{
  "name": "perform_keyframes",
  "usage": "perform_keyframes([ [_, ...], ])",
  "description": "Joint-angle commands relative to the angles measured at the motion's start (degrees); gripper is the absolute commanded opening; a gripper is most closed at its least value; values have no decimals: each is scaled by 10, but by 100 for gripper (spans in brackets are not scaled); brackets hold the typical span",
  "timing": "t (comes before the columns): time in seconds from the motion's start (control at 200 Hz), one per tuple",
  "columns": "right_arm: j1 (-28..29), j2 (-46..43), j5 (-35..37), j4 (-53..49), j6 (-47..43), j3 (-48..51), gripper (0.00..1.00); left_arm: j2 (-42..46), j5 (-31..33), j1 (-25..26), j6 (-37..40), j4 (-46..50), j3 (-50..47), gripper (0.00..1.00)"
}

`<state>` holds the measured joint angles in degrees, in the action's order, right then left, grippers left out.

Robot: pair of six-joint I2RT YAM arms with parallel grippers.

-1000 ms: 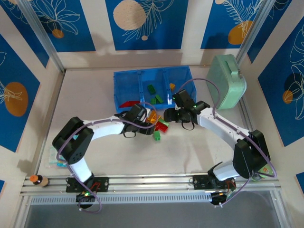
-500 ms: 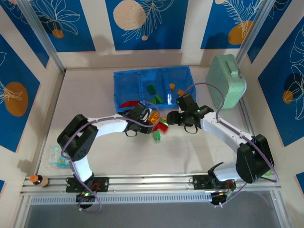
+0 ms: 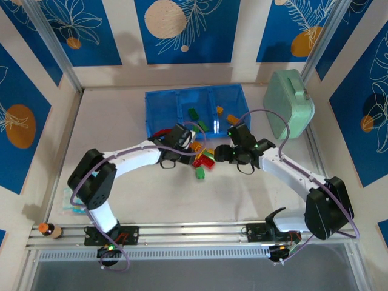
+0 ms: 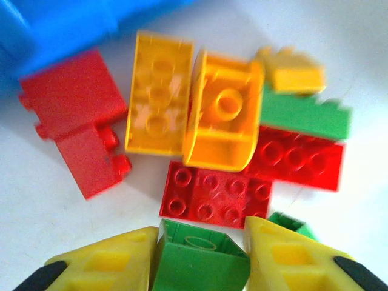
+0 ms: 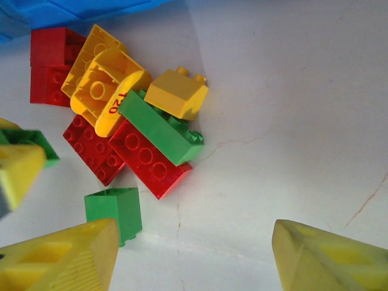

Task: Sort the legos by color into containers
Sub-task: Pick up the lego from the center of the table, then place the lego in the container.

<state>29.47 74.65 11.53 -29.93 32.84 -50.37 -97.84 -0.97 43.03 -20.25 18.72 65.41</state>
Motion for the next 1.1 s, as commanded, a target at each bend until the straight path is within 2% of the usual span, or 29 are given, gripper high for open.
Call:
perform_keyframes([
  [0.0,-6,-18,-8,5,10,15,68,23,15,1,27,30,49,34],
  [0.19,-7,-29,-22,9,15,29,68,-25,28,-25,58,52,151,34],
  [0.635,25,-67,-24,4,41,74,68,-208,49,-78,98,119,401,39],
  [0.685,30,-68,-24,3,42,75,69,-219,53,-82,99,128,420,43],
  [0.75,38,-66,-21,6,44,74,68,-227,56,-85,102,143,444,59],
  [0.8,46,-63,-16,5,45,73,69,-224,60,-85,104,148,448,67],
  [0.85,55,-59,-10,4,46,69,69,-213,62,-85,103,144,442,70],
  [1.096,103,-16,18,-9,48,37,73,-106,79,-73,107,81,321,71],
])
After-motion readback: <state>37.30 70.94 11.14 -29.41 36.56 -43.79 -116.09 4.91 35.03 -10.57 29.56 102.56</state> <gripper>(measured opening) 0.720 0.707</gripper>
